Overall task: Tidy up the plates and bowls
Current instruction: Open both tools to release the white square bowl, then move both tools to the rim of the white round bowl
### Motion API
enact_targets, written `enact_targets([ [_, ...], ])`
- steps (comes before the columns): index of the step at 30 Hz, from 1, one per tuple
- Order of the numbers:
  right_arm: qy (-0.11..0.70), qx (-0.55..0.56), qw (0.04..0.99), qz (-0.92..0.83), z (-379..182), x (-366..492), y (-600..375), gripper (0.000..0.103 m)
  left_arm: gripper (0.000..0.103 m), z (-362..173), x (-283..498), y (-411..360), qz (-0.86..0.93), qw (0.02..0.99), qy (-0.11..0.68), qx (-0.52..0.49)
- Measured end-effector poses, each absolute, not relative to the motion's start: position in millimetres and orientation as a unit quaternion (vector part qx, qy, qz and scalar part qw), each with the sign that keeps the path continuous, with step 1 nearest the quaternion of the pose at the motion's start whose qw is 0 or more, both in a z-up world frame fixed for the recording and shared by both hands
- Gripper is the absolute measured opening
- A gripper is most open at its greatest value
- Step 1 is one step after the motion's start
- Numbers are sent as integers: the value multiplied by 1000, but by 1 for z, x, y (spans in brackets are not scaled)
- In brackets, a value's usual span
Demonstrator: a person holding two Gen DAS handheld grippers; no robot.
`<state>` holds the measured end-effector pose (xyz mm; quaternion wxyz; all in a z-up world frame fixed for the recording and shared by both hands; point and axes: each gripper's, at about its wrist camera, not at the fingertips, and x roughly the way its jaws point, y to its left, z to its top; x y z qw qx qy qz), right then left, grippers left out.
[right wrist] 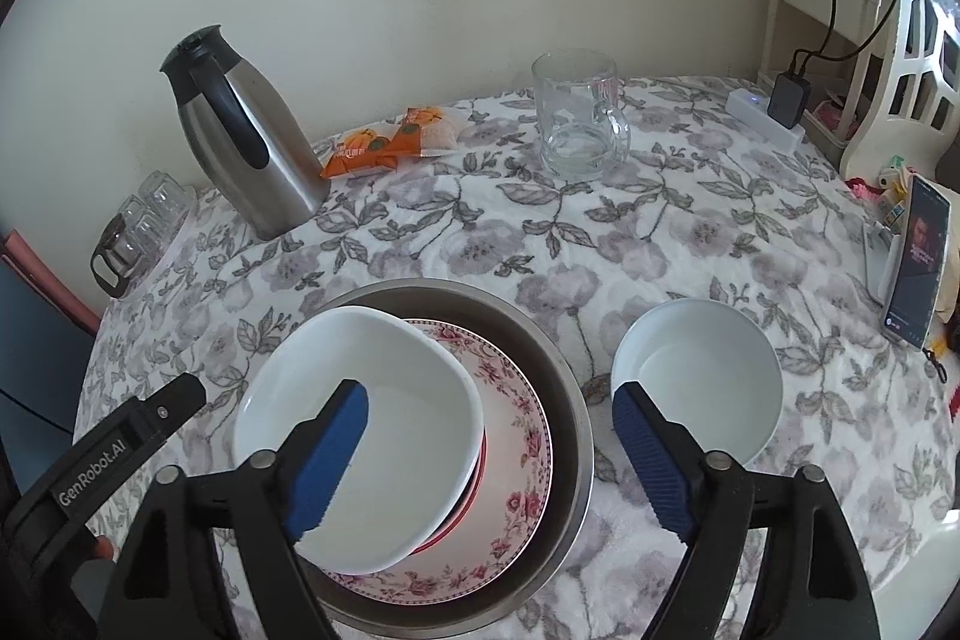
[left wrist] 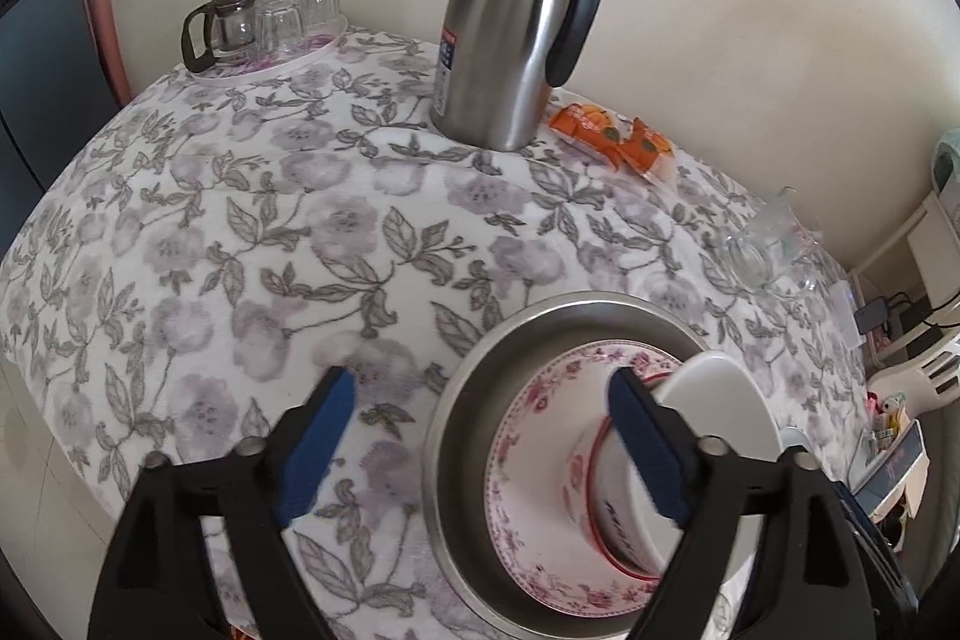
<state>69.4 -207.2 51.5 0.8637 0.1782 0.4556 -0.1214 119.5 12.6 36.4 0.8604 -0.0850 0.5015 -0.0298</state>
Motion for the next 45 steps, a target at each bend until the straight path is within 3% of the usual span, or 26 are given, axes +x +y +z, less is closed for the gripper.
enact_targets([
  [5,451,175,867,-120,53,69,-208,103,89,37,120,16,-16,865,494,-84],
  [7,448,175,868,-120,53,68,-208,103,90,37,121,17,-13,866,494,-82],
  [10,445,177,870,-120,54,67,-209,103,99,35,122,19,-2,866,494,-78],
  [32,437,184,873,-117,61,61,-222,103,100,59,112,16,-6,890,446,-95],
  [45,416,225,864,-174,63,30,-296,103,99,87,93,-26,-84,890,434,-113],
])
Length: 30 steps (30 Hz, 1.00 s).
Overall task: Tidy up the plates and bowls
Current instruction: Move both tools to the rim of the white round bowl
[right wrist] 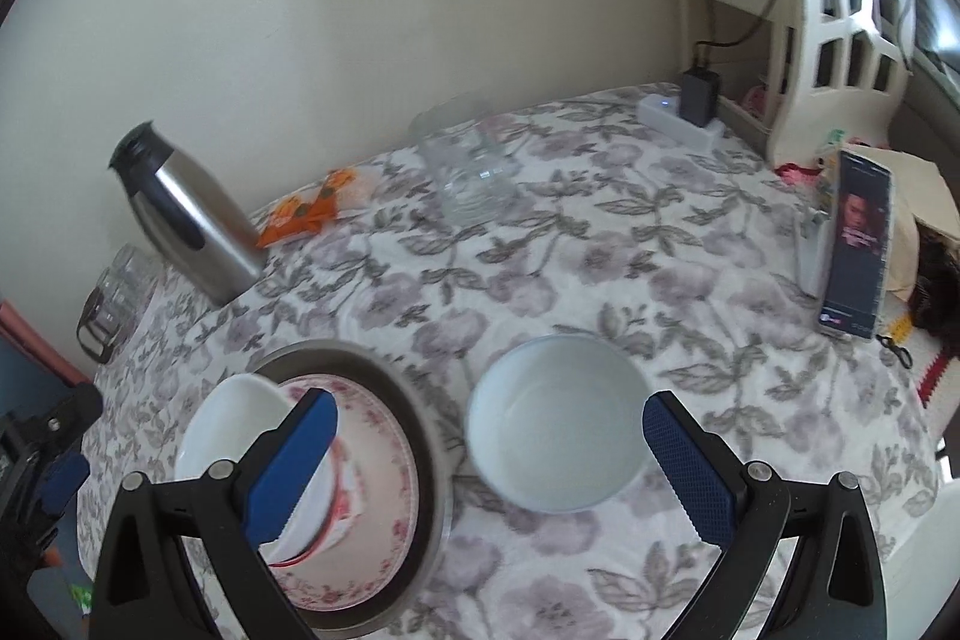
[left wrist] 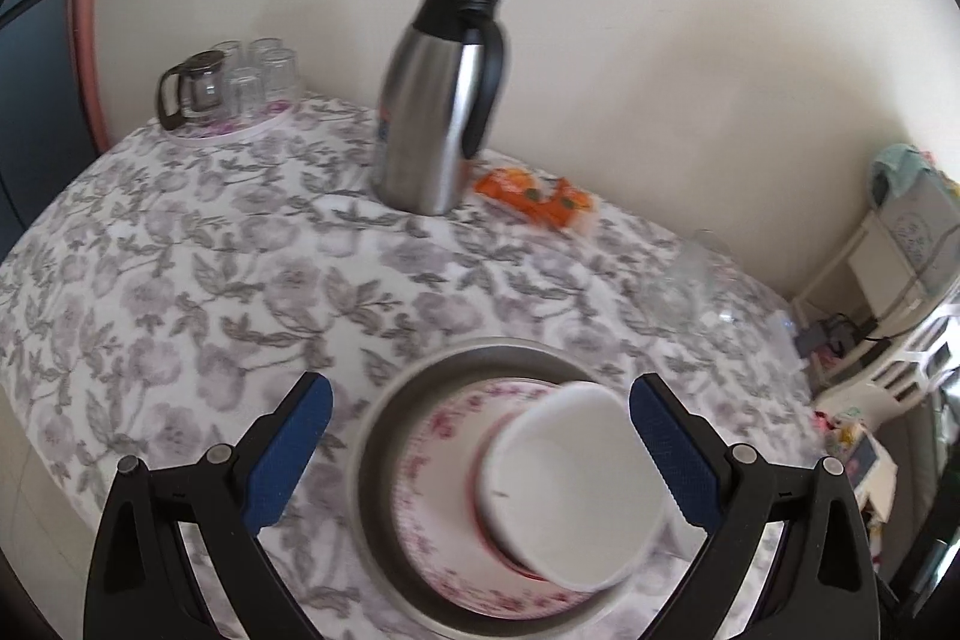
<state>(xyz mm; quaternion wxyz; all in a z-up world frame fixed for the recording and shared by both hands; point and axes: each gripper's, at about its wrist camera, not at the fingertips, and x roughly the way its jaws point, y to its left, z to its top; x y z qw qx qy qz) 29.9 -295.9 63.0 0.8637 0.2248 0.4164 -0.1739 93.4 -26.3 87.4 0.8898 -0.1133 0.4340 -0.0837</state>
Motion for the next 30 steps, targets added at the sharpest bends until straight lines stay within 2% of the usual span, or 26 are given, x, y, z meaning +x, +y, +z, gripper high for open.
enact_targets([
  [15,394,263,846,-244,56,-23,-384,103,99,86,54,-132,-212,862,455,-70],
  [30,400,290,829,-263,34,-39,-416,103,99,37,33,-201,-258,814,517,-53],
])
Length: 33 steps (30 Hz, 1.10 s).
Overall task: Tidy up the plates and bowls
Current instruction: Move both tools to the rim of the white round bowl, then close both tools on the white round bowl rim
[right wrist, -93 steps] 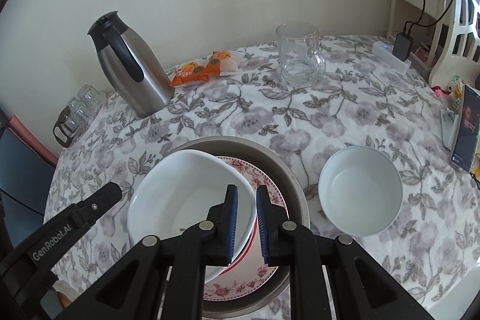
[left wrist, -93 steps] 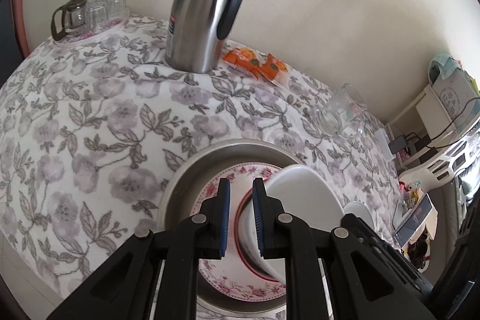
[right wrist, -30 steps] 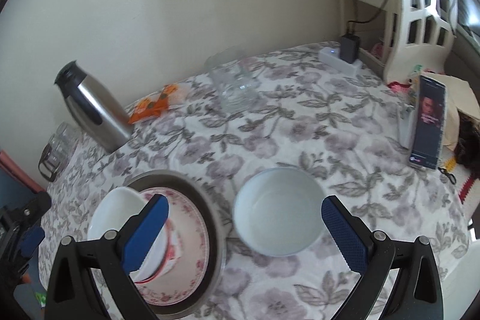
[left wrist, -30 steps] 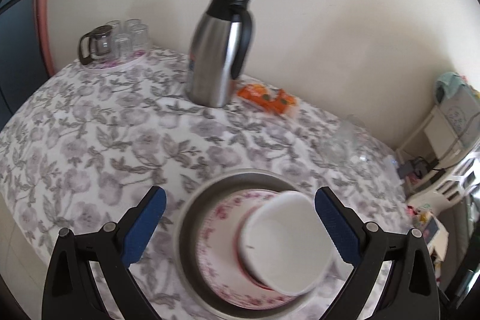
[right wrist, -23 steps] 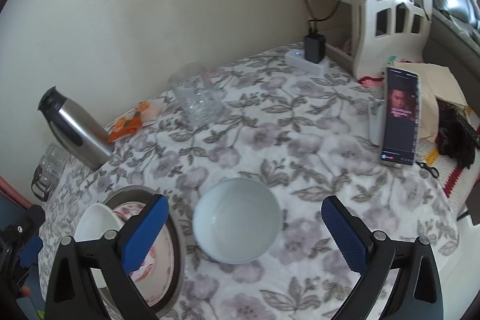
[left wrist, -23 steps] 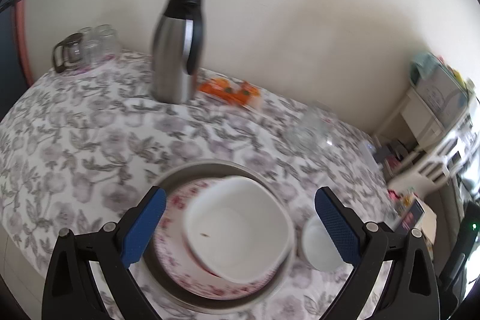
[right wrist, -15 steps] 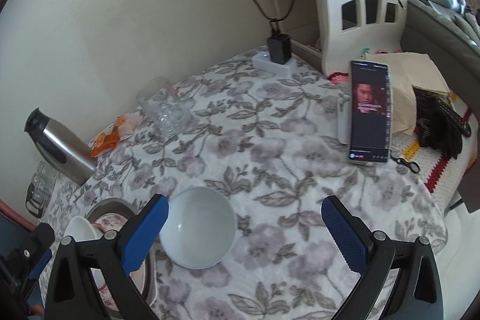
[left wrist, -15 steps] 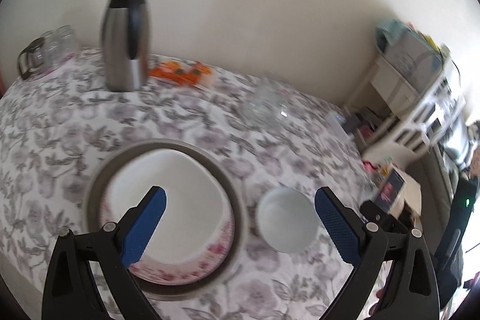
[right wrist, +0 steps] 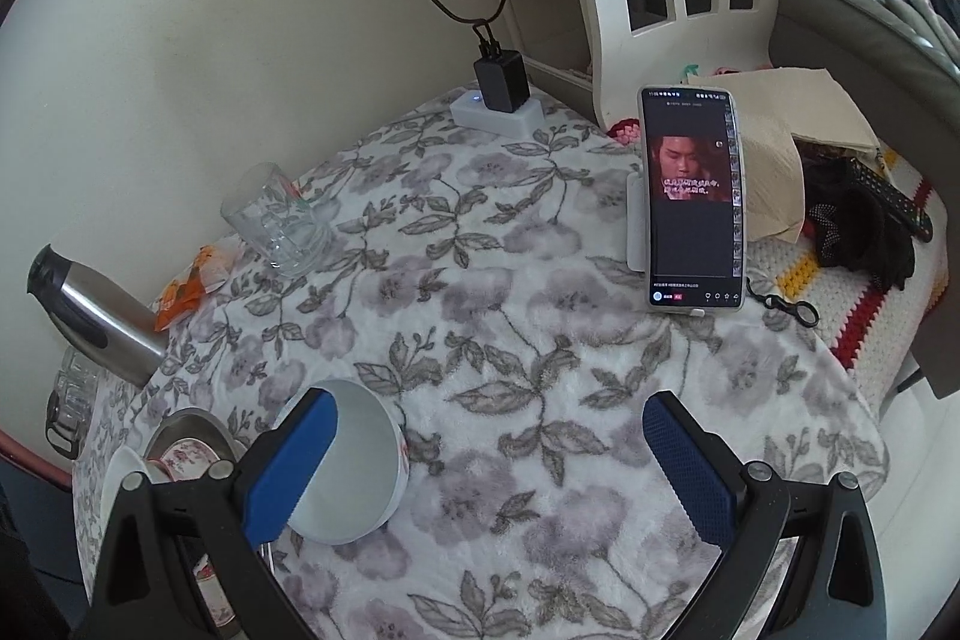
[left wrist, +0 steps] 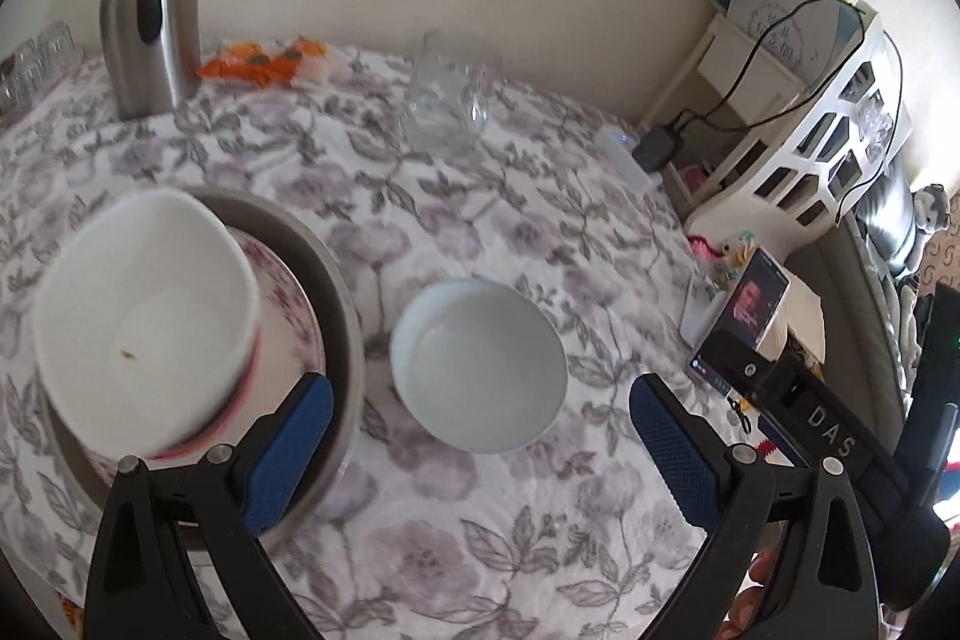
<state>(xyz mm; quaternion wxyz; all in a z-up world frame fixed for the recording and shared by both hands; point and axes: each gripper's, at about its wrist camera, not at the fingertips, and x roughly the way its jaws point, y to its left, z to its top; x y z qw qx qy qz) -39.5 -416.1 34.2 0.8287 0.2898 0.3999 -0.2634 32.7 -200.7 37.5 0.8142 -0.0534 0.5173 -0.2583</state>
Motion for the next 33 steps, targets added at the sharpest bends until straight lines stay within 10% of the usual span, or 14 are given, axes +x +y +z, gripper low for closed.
enact_targets([
  [11,422,302,820,-243,6,-25,-412,96,94,1,38,-204,-228,795,557,-79],
  [33,475,309,805,-177,-45,10,-383,44,38,-48,49,-199,-196,768,597,-125],
])
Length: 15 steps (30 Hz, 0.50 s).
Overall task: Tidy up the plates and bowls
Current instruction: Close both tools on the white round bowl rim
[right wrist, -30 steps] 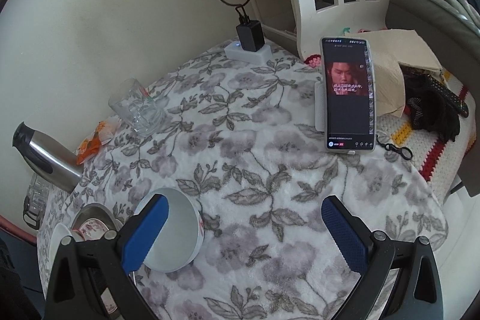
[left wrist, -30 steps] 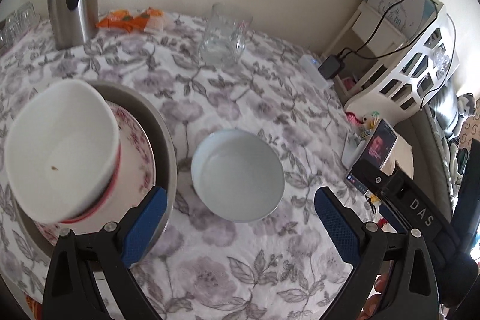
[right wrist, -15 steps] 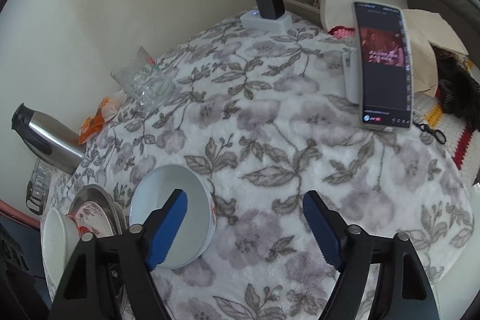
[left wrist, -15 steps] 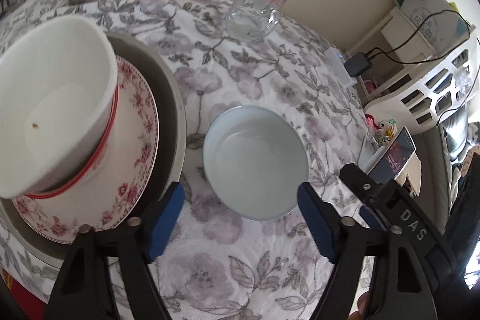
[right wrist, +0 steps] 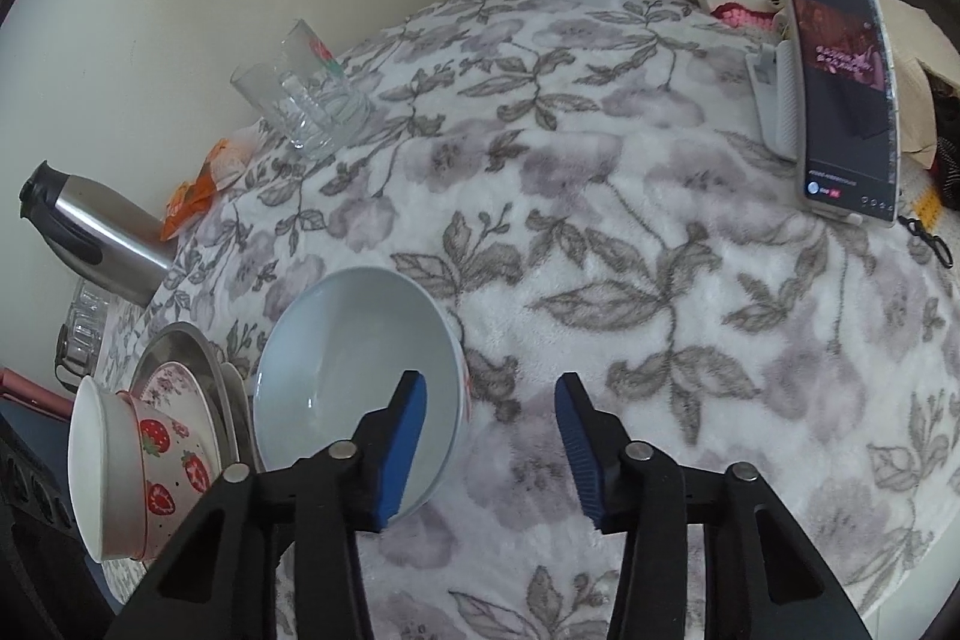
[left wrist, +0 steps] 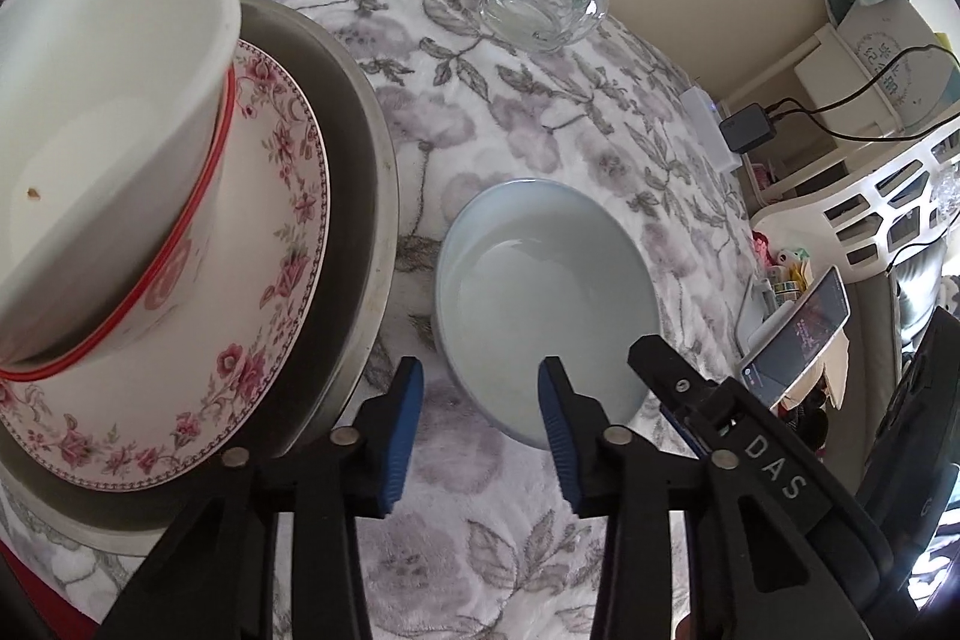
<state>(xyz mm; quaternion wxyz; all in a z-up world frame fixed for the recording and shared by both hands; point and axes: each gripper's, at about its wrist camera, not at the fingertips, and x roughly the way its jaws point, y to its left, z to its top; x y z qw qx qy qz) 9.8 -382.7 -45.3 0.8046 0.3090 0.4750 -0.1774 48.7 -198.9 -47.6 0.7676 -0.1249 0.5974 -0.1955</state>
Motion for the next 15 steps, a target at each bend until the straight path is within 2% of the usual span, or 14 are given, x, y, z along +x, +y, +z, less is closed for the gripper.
enact_targets([
  [2,477,309,804,-173,-48,12,-381,37,35,-51,49,-199,-196,766,599,-124],
  [6,484,308,801,-170,-53,15,-378,30,25,-53,50,-203,-196,770,597,-115],
  [11,486,318,798,-160,-59,17,-376,19,22,-52,51,-205,-193,774,594,-105],
  [15,486,329,794,-156,-64,18,-376,17,22,-53,51,-204,-193,774,594,-108],
])
